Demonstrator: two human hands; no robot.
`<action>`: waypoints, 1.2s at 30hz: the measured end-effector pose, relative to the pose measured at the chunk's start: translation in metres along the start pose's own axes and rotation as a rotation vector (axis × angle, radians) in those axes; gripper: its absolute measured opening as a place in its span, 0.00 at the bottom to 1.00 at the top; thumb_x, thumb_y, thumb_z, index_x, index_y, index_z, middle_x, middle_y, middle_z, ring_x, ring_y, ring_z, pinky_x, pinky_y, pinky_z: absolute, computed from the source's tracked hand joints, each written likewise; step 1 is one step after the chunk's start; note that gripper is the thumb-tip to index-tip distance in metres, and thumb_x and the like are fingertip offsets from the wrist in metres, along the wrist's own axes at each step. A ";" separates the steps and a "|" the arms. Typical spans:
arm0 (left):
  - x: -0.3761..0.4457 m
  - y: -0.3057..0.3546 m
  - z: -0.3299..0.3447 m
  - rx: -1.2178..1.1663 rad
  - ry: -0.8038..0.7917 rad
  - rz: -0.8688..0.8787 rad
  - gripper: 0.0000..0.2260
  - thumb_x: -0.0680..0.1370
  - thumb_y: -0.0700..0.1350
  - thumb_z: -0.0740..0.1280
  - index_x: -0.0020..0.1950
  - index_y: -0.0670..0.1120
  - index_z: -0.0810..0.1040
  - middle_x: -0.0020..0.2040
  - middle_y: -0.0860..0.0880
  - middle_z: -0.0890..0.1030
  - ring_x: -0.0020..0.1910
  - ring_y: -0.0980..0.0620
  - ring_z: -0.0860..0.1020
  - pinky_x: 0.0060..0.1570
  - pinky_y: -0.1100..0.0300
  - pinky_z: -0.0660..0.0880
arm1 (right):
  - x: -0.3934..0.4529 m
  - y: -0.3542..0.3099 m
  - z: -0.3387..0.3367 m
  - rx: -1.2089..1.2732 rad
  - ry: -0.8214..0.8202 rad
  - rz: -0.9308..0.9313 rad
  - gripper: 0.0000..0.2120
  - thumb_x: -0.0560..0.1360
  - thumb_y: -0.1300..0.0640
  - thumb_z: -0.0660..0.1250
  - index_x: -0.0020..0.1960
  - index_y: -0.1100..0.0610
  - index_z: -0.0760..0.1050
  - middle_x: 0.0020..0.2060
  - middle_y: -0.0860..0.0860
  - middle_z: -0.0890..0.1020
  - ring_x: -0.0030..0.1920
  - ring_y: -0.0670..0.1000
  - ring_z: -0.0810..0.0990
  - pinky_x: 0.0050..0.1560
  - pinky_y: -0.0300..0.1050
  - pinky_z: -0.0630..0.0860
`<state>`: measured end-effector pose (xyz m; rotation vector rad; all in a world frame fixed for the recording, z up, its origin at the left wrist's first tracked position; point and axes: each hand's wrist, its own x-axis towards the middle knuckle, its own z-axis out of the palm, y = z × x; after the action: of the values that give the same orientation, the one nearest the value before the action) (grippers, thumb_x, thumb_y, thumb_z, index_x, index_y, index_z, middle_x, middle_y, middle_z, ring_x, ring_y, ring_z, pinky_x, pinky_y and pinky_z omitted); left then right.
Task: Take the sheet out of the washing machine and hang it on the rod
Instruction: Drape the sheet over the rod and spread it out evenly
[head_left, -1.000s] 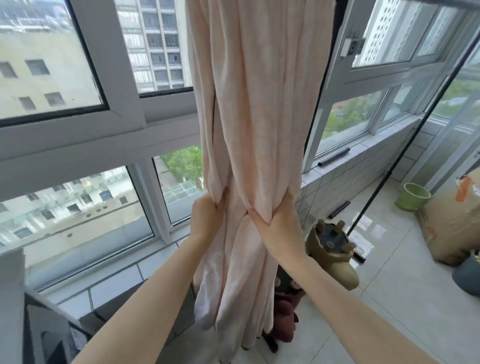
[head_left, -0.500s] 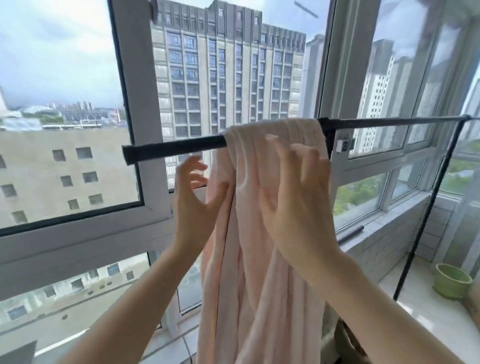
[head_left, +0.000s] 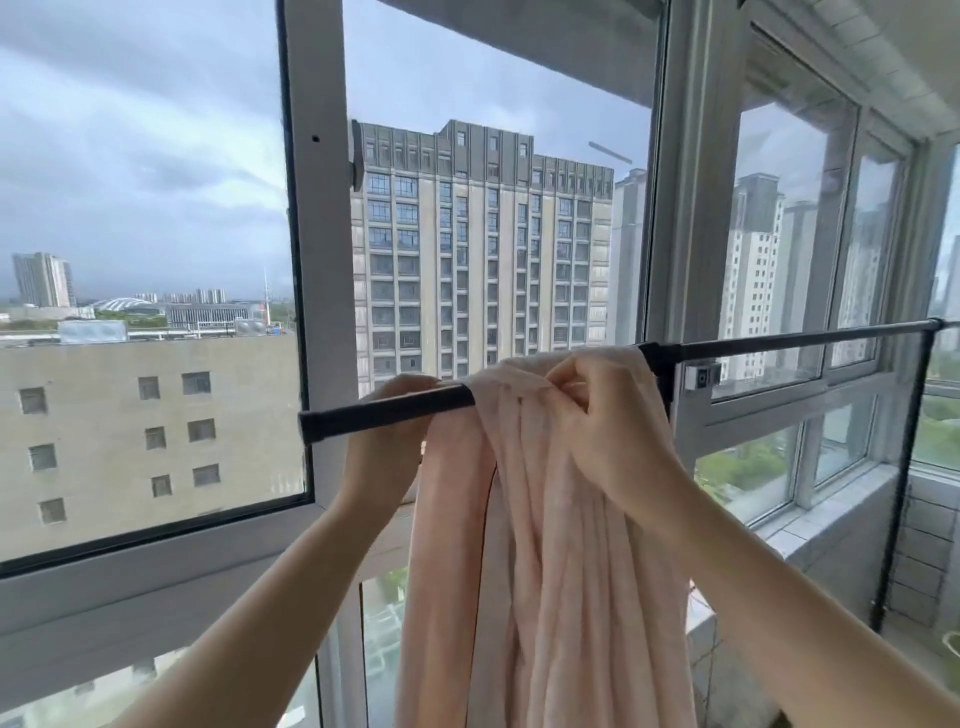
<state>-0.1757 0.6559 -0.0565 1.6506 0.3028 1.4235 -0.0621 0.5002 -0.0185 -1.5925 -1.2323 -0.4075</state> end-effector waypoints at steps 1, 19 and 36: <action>0.004 0.002 -0.001 -0.042 -0.028 -0.005 0.03 0.76 0.34 0.68 0.46 0.41 0.81 0.35 0.52 0.82 0.33 0.56 0.78 0.33 0.65 0.74 | 0.006 -0.001 -0.005 0.032 -0.020 0.019 0.03 0.78 0.56 0.66 0.49 0.54 0.77 0.37 0.41 0.78 0.38 0.40 0.80 0.38 0.30 0.76; 0.069 0.016 0.018 -0.125 -0.038 -0.171 0.05 0.78 0.41 0.68 0.48 0.42 0.83 0.38 0.47 0.82 0.35 0.53 0.78 0.34 0.64 0.75 | 0.051 0.009 -0.020 -0.519 0.036 -0.187 0.09 0.77 0.59 0.59 0.52 0.56 0.78 0.54 0.51 0.71 0.55 0.52 0.67 0.58 0.46 0.69; 0.080 0.034 0.041 -0.055 -0.118 -0.069 0.07 0.78 0.44 0.68 0.41 0.46 0.82 0.35 0.50 0.82 0.34 0.55 0.79 0.36 0.63 0.75 | 0.094 0.008 -0.020 0.349 -0.025 0.245 0.11 0.78 0.51 0.64 0.45 0.56 0.82 0.41 0.54 0.85 0.45 0.55 0.84 0.50 0.53 0.80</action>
<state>-0.1270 0.6724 0.0245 1.6564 0.2490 1.2666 -0.0102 0.5315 0.0566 -1.4244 -1.0443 -0.0135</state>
